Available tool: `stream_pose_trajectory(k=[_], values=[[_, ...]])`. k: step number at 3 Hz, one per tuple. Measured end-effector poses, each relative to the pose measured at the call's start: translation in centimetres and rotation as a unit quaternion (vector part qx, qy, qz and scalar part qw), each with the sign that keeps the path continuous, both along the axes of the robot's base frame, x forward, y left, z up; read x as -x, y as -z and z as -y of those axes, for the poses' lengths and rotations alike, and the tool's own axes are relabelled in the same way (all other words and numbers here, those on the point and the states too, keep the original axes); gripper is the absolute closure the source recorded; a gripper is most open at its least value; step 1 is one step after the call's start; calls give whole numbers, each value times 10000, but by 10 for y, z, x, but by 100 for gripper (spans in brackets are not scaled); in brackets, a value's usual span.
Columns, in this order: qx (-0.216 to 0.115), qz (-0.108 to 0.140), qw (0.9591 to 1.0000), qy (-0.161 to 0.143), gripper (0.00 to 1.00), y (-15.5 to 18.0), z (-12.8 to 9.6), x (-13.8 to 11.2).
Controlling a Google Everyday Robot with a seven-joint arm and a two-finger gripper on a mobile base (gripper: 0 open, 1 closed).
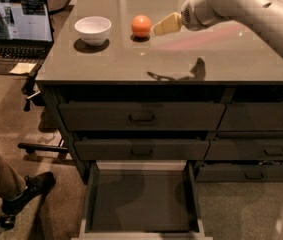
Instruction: Place orange into bottom drawer
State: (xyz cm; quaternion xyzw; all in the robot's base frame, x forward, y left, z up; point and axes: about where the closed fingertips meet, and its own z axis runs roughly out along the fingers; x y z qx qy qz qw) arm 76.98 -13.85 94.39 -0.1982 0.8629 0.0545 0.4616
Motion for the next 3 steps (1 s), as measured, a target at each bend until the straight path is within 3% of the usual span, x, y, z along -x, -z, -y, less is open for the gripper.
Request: stream_pose_trajectory(k=[1,2,3], values=[[-204,266,9993,166,0,26,13,-45],[-466,421,9980,91,0,47,17,-80],[-742,648,9949,-213,0,47,2,-106]])
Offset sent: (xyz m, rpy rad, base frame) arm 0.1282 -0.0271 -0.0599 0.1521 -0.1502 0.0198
